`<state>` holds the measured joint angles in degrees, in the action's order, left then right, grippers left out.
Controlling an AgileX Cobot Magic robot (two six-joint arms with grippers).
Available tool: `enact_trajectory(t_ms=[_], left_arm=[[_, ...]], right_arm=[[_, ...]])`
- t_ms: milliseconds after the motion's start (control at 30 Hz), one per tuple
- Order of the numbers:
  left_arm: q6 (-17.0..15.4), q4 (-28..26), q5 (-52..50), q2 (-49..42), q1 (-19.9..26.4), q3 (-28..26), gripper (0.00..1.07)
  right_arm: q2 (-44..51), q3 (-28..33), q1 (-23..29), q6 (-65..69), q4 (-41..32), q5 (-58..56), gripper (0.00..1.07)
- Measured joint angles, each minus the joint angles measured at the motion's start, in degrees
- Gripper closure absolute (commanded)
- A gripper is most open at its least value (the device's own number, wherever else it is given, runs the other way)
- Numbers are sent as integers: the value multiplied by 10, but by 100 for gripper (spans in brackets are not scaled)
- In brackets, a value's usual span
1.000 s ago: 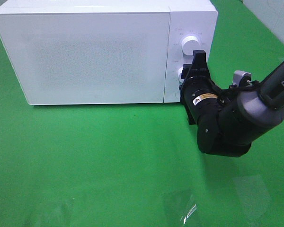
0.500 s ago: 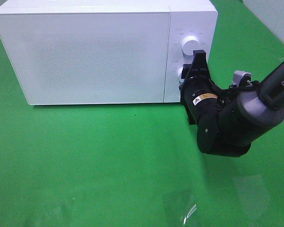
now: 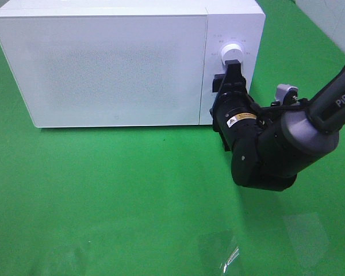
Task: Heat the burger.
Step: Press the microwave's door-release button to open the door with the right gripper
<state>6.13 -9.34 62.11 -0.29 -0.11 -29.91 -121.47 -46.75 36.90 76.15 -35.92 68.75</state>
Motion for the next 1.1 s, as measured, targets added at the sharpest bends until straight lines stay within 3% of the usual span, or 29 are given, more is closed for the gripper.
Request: enact_trajectory(t_ms=[267, 500, 700, 1100], left_arm=[[0, 0, 0, 0, 0, 0, 8], [0, 0, 0, 0, 0, 0, 8], [0, 0, 0, 0, 0, 0, 8], [0, 0, 0, 0, 0, 0, 8]], right_arm=[[3, 8, 0, -19, 37, 2, 35], [64, 69, -6, -76, 55, -7, 35], [131, 108, -6, -207, 76, -104, 35], [234, 114, -7, -511, 90, -285, 35]])
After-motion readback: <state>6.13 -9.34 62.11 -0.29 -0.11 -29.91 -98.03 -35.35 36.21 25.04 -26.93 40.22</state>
